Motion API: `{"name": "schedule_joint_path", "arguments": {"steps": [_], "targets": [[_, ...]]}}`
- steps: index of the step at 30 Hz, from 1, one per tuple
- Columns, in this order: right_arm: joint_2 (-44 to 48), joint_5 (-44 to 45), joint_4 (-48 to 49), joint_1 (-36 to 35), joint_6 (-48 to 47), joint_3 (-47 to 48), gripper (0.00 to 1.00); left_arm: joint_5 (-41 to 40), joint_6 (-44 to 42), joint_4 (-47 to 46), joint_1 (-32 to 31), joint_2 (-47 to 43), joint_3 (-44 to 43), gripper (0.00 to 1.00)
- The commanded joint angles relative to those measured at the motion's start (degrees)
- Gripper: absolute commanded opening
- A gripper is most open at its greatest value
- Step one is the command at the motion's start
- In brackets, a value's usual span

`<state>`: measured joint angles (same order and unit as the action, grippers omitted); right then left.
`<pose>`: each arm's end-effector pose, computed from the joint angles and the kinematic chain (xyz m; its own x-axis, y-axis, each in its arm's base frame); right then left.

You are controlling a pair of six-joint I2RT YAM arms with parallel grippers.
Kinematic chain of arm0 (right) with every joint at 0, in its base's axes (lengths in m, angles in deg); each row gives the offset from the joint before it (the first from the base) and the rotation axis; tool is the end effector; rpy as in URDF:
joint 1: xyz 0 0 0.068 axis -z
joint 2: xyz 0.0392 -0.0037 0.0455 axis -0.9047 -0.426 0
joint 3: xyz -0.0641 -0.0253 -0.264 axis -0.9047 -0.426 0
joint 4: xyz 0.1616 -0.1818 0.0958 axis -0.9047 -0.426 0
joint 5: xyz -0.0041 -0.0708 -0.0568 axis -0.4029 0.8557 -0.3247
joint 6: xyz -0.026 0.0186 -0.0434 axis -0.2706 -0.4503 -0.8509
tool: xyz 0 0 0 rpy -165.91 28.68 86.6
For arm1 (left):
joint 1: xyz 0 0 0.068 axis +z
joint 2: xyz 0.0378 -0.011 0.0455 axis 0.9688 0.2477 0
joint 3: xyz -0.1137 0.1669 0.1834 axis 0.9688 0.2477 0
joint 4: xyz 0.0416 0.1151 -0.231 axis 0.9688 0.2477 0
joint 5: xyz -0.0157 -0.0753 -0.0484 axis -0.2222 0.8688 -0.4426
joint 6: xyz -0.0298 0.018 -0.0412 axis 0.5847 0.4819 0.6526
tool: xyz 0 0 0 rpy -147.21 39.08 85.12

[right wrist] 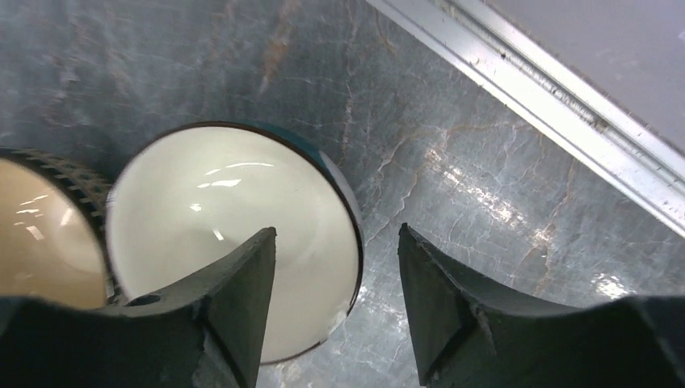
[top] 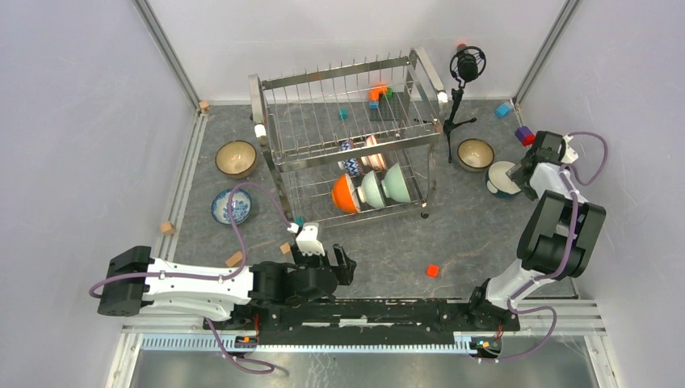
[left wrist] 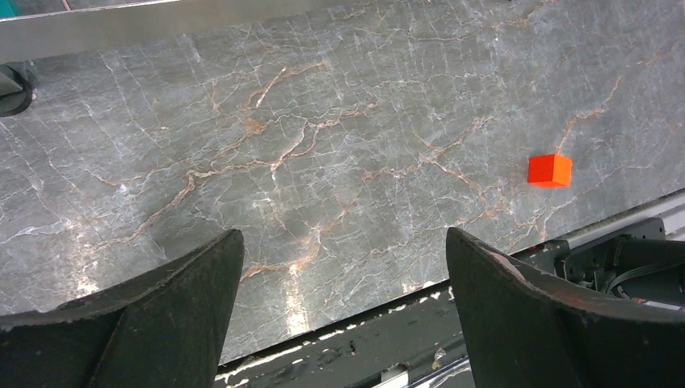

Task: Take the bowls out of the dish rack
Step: Place the bowl at the center of the board.

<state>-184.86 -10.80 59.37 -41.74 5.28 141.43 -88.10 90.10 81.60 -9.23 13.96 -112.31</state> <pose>0.3130 -0.1433 0.1965 -0.3508 0.7226 -0.5957 0.8437 0.5198 0.1336 0.0421 -0.1880 0.1982 -0.6448 -0.2533 -0.7212 0.1709 0.8718 -0.4590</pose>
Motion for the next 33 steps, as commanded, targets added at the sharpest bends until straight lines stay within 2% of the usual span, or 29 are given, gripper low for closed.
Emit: {"name": "schedule_joint_path", "arguments": {"steps": [1,5,9,14,18,21,22,26,30,33], "targets": [[7.18,-1.91,-3.27,-0.03,-1.42,6.31,0.65,-1.35,0.64,0.03,0.07,-0.31,-2.72,1.00],[12.32,-1.82,-4.59,-6.59,-2.15,9.63,0.68,-1.63,-0.44,2.06,0.07,-2.05,-3.67,1.00],[21.81,-0.83,1.99,-15.95,-0.43,5.62,0.67,-3.25,-0.86,4.17,0.05,-4.45,-3.36,1.00],[40.13,-1.31,10.08,-24.93,2.35,-12.40,0.65,-6.31,0.03,8.74,0.09,-6.61,-4.15,1.00],[55.58,-5.27,11.57,-27.58,1.66,-26.69,0.64,-7.62,-0.66,13.16,0.07,-7.45,-6.27,1.00],[65.71,-13.90,12.67,-28.67,-2.01,-32.85,0.62,-8.86,-1.01,15.65,0.11,-8.08,-7.25,1.00],[68.52,-14.90,12.55,-30.67,-3.36,-33.93,0.61,-9.43,-1.22,16.26,0.13,-8.32,-7.39,1.00],[76.17,-29.31,18.01,-37.10,-7.25,-38.71,0.61,-10.01,-3.03,16.67,0.08,-9.47,-7.57,1.00],[79.37,-39.03,22.63,-40.28,-8.22,-41.92,0.63,-9.09,-3.37,16.52,0.07,-10.89,-6.67,1.00],[78.46,-41.47,22.80,-42.13,-9.90,-42.72,0.65,-7.54,-3.54,15.72,0.06,-12.07,-5.58,0.99]]}}
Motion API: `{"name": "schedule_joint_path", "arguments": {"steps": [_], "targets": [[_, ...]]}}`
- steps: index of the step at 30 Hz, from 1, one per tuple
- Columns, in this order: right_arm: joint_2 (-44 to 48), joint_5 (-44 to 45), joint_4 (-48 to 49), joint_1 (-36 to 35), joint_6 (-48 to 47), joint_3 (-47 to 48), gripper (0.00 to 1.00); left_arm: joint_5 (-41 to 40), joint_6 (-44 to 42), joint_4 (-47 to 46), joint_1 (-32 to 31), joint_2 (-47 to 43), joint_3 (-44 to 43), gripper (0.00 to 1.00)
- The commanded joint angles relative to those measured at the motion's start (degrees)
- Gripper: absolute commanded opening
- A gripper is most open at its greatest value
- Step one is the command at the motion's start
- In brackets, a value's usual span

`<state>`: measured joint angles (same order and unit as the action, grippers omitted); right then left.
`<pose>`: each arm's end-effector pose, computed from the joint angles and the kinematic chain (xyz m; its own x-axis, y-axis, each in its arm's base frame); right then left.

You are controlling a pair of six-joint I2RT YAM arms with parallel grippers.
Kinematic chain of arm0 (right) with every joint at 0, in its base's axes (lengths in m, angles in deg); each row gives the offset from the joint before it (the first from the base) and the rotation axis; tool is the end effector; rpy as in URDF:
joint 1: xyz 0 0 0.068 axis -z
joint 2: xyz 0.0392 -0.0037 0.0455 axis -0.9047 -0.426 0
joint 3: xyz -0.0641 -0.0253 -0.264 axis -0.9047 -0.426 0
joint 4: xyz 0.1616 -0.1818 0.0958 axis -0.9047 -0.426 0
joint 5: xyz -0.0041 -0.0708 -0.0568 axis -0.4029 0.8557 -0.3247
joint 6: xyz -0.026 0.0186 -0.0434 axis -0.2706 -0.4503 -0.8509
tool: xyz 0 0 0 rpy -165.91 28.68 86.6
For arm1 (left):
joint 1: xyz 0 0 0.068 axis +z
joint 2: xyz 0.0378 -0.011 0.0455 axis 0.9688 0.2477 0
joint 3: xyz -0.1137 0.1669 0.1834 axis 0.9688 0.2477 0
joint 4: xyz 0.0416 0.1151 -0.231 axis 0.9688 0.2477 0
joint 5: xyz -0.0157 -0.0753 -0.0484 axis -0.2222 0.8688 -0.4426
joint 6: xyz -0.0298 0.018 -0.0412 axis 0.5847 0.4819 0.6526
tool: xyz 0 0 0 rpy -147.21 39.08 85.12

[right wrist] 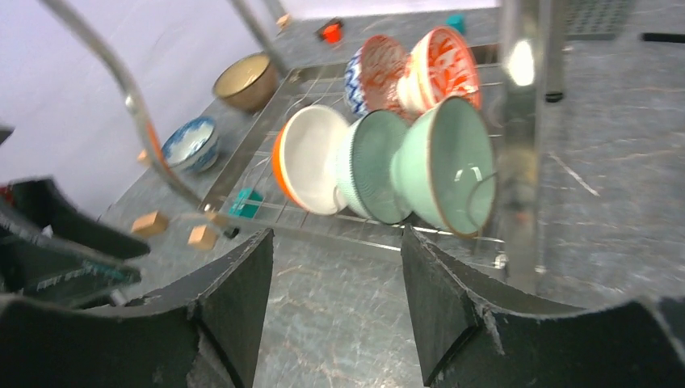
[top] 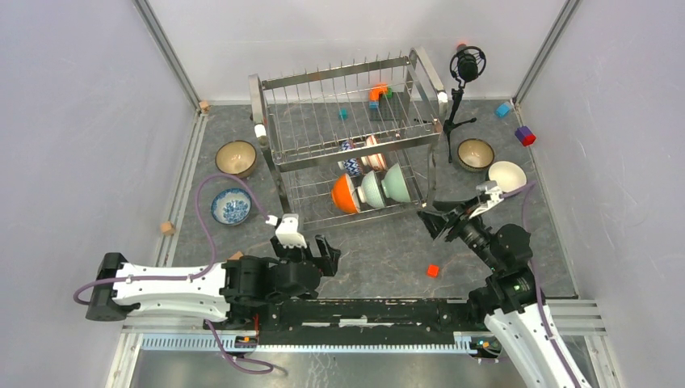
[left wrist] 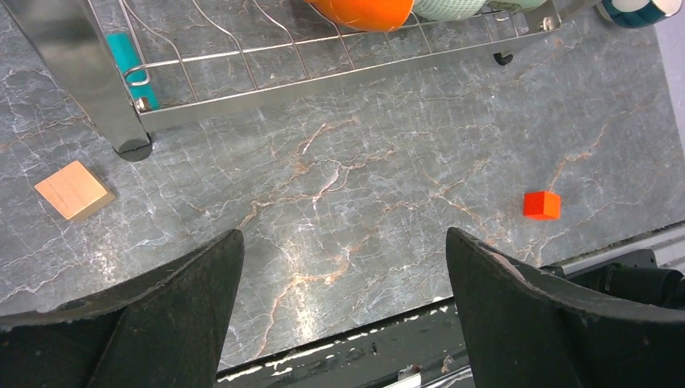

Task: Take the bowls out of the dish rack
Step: Place the bowl at the center of the board, then pick up the bowl from the dish rack.

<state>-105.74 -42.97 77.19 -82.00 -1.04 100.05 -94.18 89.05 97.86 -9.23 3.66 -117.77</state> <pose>0.1085 0.0445 0.2624 -0.2474 0.3745 -0.8936 -0.5063 0.7364 0.4488 0.0418 -0.1565 0.2396 -0.5653 -0.2690 -0.7798 0.1521 0.8952 -0.4190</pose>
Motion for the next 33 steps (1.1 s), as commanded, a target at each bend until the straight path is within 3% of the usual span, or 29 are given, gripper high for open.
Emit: {"name": "schedule_joint_path", "arguments": {"steps": [1,7,12,14,23,33], "targets": [[-1.38,-9.44,5.21,-2.55,-4.08,-1.34,0.65,-1.18,-2.42,-0.31,0.08,-2.15,0.10,0.99],[-7.07,-6.02,11.70,-12.06,-6.13,-0.96,0.66,-1.58,2.06,5.28,0.14,-3.87,0.17,0.99],[-17.07,8.37,15.68,-28.87,-11.23,0.68,0.65,-2.38,4.09,7.05,0.07,-5.08,0.49,0.98],[-21.79,11.87,18.68,-32.55,-12.24,1.42,0.64,-2.61,4.27,7.71,0.07,-5.18,0.21,0.98],[-36.45,18.05,34.88,-33.49,-11.98,2.50,0.59,-3.40,4.51,8.70,0.09,-5.30,0.32,0.98],[-49.30,14.66,35.63,-33.50,-12.25,11.49,0.56,-1.68,5.94,9.05,0.12,-10.61,4.11,0.98]]}}
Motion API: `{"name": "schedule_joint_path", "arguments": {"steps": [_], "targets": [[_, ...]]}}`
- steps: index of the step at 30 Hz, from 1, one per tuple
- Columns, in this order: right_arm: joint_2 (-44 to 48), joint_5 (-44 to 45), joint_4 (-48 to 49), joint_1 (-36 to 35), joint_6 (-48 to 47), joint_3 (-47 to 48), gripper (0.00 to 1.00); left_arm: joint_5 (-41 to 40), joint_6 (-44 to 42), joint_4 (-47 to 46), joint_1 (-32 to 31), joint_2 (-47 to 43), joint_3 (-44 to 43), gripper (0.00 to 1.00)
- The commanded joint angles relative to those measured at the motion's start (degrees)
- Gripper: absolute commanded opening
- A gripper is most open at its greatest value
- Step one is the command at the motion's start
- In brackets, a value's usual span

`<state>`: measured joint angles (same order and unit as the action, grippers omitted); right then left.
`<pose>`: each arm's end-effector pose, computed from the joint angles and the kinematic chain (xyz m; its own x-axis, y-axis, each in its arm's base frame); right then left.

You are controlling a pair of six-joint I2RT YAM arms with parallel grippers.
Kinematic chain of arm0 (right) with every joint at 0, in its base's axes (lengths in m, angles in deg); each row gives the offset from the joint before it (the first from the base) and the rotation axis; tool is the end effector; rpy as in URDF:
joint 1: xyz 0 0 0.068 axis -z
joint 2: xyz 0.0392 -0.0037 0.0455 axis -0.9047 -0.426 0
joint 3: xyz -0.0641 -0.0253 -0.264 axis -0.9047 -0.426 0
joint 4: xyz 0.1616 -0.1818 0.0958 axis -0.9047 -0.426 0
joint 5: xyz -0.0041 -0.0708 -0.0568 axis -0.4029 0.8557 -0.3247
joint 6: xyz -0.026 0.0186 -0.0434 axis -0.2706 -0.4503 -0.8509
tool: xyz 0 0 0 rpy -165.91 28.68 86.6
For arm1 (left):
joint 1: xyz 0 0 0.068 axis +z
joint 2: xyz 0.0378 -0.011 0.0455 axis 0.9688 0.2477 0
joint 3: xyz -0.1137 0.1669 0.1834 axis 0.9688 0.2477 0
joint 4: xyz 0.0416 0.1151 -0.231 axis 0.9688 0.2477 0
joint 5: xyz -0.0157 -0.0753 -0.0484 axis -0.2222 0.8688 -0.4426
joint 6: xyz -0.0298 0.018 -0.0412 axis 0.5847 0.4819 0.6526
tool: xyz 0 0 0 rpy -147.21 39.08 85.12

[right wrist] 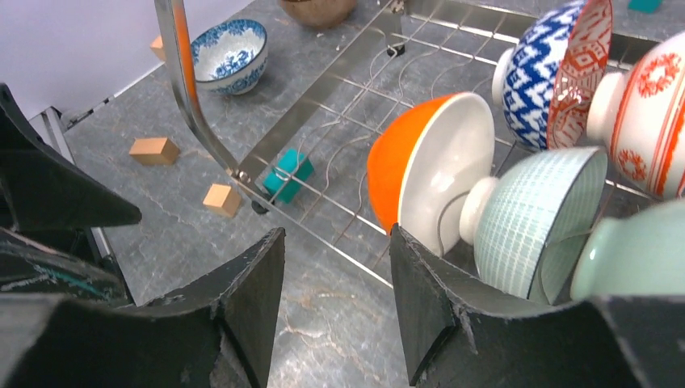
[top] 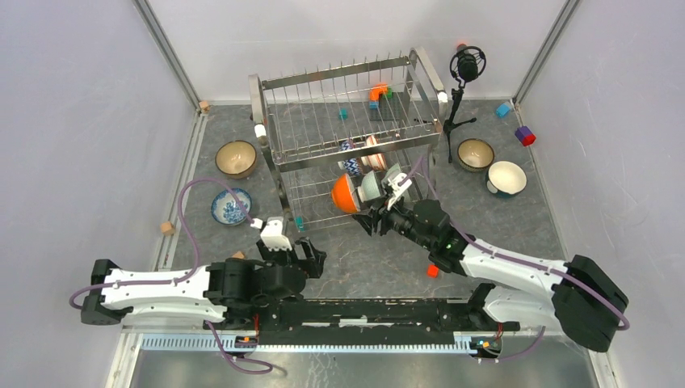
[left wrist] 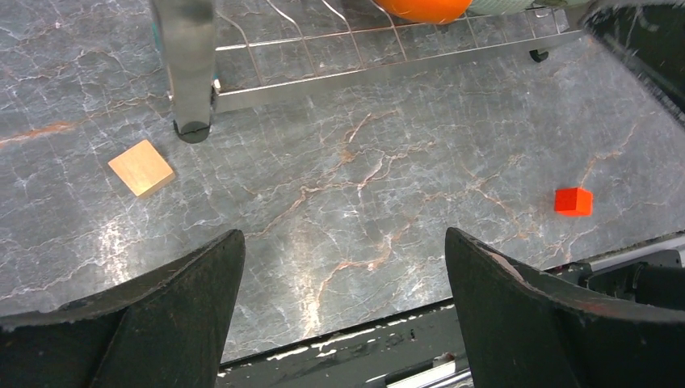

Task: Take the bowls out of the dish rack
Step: Pick up the bowl from the dish rack.

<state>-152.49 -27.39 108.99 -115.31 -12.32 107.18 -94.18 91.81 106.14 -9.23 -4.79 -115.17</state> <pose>0.1537 0.1880 0.2371 -0.2895 0.0692 -0.9547 -0.7376 0.6196 0.2686 0.0390 -0.1253 0.2343 -0.5749 -0.2795 -0.7690 0.1230 0.8996 -0.4189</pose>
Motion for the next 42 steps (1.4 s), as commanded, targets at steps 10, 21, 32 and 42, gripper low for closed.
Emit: {"name": "schedule_joint_path", "arguments": {"steps": [10,21,32,42], "targets": [[-12.23,0.32,2.19,-0.15,1.66,9.40,0.49,-0.68,3.61,1.65,0.07,-8.48,4.27,0.98],[-15.83,3.69,3.50,-0.10,2.66,9.51,0.50,0.09,4.62,2.08,0.01,-10.43,5.49,0.97],[-16.48,4.37,3.14,-0.17,2.26,10.60,0.60,0.29,4.77,2.10,0.11,-10.57,5.89,0.97],[-11.56,7.32,1.77,0.37,-1.02,8.99,0.66,-0.19,4.82,1.89,0.09,-10.80,6.20,0.97]]}}
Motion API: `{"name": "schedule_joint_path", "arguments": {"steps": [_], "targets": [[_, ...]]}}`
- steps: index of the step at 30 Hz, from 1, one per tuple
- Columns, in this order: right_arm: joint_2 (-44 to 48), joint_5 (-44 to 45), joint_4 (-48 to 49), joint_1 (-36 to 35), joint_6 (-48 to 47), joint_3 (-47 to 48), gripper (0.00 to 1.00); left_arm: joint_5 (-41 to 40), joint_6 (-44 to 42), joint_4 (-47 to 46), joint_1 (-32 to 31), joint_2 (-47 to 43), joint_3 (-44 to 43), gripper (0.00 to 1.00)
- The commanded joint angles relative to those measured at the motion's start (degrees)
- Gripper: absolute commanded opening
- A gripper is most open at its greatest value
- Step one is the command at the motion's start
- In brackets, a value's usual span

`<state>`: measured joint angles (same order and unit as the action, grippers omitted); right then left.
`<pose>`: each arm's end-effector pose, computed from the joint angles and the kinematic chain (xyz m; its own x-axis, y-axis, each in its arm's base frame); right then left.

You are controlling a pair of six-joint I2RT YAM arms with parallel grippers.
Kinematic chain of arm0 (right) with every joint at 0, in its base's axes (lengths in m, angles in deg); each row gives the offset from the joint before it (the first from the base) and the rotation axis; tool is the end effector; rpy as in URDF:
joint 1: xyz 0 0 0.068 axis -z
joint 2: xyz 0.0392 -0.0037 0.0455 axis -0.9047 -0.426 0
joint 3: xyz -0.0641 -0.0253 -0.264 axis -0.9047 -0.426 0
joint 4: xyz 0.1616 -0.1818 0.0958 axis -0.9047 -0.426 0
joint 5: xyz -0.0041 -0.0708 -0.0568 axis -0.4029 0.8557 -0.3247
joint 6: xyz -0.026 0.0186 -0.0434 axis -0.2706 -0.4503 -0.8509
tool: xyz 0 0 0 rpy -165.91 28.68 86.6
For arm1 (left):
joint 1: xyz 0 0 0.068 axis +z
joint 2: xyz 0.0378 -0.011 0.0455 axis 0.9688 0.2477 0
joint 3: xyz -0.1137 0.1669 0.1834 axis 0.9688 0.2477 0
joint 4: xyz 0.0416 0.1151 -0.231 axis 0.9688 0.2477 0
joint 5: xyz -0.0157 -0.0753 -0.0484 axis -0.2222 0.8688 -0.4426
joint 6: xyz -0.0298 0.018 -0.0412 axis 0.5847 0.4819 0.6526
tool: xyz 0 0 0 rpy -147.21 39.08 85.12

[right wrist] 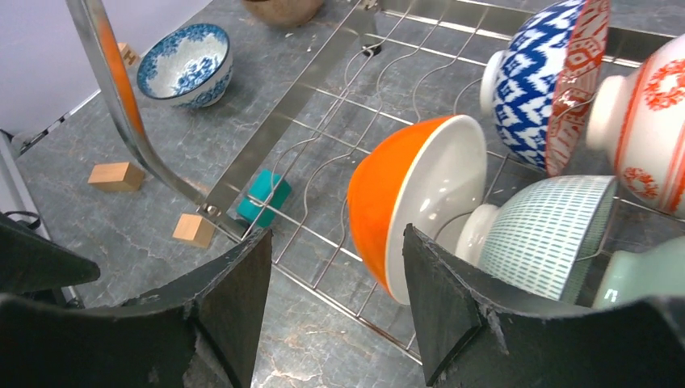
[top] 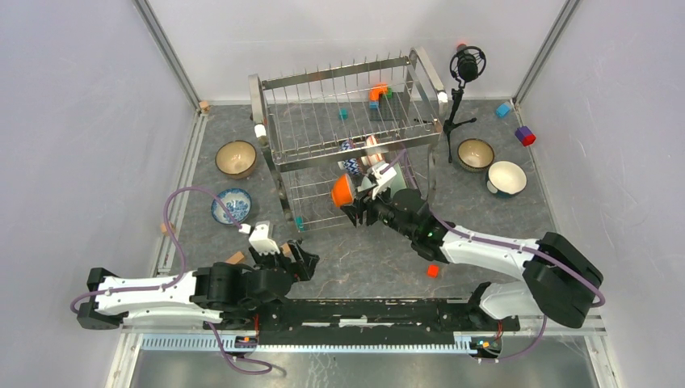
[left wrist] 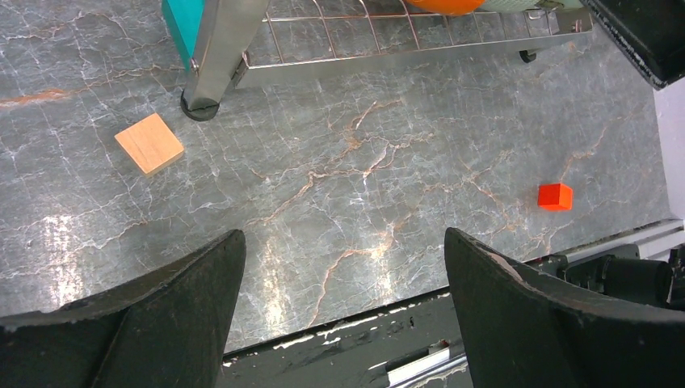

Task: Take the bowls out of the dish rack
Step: Pick up the bowl from the dish rack.

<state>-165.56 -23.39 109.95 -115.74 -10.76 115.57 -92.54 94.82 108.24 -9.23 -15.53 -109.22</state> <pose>0.1835 0.2237 0.2321 -0.3359 0.0517 -0.9405 -0.6803 0.6773 0.2802 0.0360 -0.0987 0.2165 -0.5995 -0.3508 -0.7194 0.1009 0.8585 -0.5028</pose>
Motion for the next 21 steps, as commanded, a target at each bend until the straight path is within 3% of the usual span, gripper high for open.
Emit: {"name": "schedule_joint_path", "arguments": {"steps": [1,12,21], "targets": [[0.84,2.73,0.53,1.28,-2.41,0.98,0.66,-1.81,1.80,-0.19,0.09,0.06,0.22,0.97],[-6.83,-7.08,2.24,4.14,0.91,3.51,0.64,-1.52,2.22,-0.35,0.06,0.37,0.69,0.97],[-11.58,-10.33,2.08,5.72,3.76,4.73,0.50,-1.39,2.41,-1.49,0.07,0.56,1.73,0.98]]}}
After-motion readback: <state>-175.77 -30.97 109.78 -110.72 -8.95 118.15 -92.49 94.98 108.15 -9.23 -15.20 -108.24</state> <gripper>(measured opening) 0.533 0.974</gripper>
